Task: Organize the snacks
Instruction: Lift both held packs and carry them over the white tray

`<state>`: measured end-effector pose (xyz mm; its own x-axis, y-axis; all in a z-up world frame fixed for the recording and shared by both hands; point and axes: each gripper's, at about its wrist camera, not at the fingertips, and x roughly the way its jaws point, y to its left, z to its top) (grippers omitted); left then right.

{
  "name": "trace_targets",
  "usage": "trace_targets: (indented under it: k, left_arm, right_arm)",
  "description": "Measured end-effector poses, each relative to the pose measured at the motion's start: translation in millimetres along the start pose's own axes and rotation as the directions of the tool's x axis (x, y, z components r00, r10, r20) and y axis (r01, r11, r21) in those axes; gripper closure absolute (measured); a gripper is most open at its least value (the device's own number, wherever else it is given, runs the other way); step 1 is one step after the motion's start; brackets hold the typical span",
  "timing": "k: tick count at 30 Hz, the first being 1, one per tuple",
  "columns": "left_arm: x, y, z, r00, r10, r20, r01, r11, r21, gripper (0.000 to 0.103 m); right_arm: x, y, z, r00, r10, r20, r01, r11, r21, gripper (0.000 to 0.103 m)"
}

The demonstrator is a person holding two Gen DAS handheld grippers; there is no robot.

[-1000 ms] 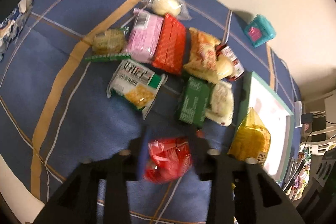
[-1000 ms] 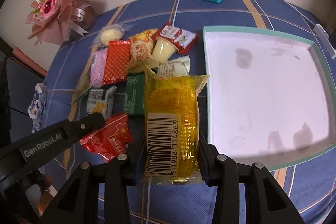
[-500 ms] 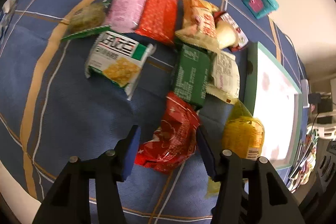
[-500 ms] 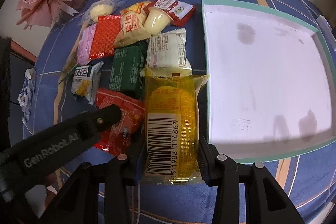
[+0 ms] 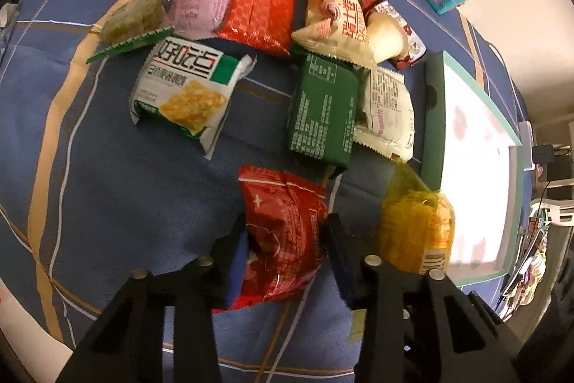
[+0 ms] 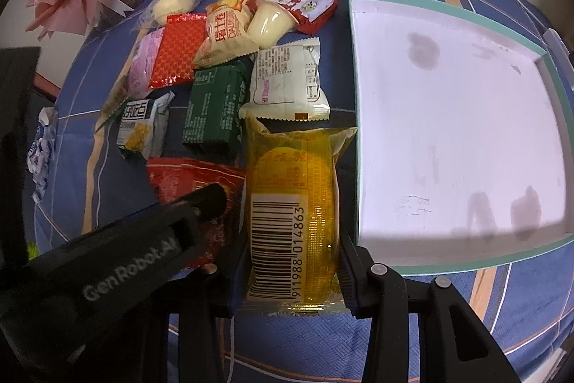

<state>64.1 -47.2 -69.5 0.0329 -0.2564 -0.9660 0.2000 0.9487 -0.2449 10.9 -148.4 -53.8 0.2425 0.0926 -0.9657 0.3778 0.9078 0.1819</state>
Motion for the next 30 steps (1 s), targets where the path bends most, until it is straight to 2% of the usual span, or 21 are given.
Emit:
trace_targets:
  k: [9, 15, 25, 30]
  left_arm:
    - [-20.6, 33.6, 9.1, 0.998, 0.034, 0.049, -0.03, 0.997, -0.075, 0.066]
    - [-42.4, 48.6, 9.9, 0.995, 0.007, 0.1, 0.003, 0.995, -0.098, 0.067]
    - [-86.9, 33.6, 10.2, 0.974, -0.048, 0.221, 0.066, 0.995, -0.071, 0.067]
    - [-84.3, 5.2, 7.7, 0.969, -0.079, 0.234, 0.082, 0.997, -0.002, 0.067]
  right_arm:
    - [2.3, -0.3, 3.2, 1.0, -0.001, -0.003, 0.001, 1.0, -0.004, 0.058]
    - [-4.2, 0.1, 4.9, 1.0, 0.006, 0.013, -0.006, 1.0, 0.0, 0.059]
    - [-30.3, -7.9, 9.9, 0.995, 0.041, 0.09, -0.043, 0.999, 0.017, 0.059]
    - [-41.5, -37.8, 11.8, 0.993, -0.01, 0.119, -0.002, 0.995, 0.097, 0.059]
